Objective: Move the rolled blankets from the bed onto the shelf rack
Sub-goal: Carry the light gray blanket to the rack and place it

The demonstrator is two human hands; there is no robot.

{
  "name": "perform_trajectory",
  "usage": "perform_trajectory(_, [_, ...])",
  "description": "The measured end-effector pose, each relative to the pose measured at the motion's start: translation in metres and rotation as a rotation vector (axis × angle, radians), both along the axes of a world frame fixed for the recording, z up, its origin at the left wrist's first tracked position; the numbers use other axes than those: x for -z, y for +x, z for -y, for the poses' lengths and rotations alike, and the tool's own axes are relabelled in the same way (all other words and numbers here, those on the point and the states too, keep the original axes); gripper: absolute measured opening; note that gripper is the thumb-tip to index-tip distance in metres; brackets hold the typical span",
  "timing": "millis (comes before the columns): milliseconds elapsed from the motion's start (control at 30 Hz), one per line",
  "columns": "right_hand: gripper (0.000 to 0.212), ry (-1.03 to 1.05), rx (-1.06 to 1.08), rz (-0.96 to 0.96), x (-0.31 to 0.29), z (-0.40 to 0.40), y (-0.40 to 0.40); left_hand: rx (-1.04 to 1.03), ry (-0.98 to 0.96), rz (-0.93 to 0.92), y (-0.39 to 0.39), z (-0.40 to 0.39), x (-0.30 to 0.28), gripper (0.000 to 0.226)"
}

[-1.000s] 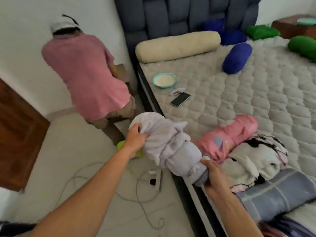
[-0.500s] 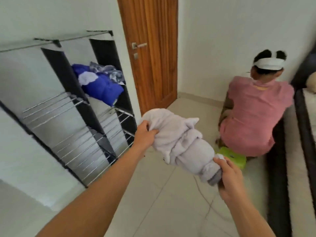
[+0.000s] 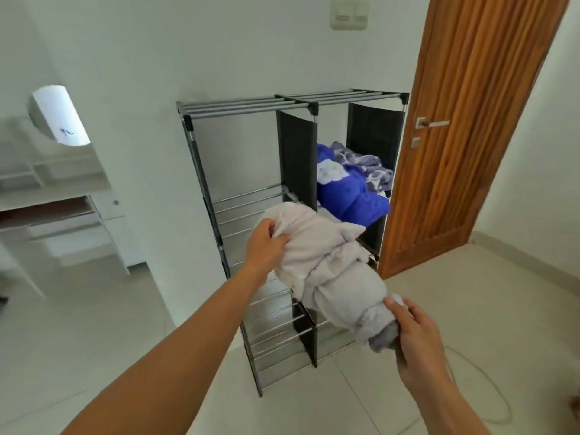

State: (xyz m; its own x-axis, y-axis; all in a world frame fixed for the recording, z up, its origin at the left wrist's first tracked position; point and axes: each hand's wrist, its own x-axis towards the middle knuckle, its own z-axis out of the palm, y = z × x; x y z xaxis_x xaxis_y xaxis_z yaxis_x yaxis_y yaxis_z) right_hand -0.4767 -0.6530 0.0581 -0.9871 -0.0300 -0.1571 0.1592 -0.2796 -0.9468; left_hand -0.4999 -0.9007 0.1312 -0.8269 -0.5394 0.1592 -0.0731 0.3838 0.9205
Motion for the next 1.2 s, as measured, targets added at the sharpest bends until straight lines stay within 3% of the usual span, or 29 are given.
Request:
perform_trajectory(400, [0.029,-0.038,-0.261,-0.028,-0.022,0.094,-0.152,-0.243,0.119,-0.063,-0.162,0.089,-0.018,0.011])
perform_trajectory(733, [0.031,-0.070,-0.270,-0.057,-0.031,0.148,-0.207,-0.236,0.251,-0.067,-0.242,0.141,-0.022,0.012])
perform_trajectory(1033, [0.058,-0.004,-0.370,-0.108,-0.033,0.194,-0.232,-0.283,0.216,-0.096,-0.279,0.171,-0.037,0.020])
perform_trajectory(1200, [0.040,0.004,-0.456,-0.022,-0.030,0.207,-0.243,-0.144,0.023,0.137,-0.280,0.164,-0.016,0.039])
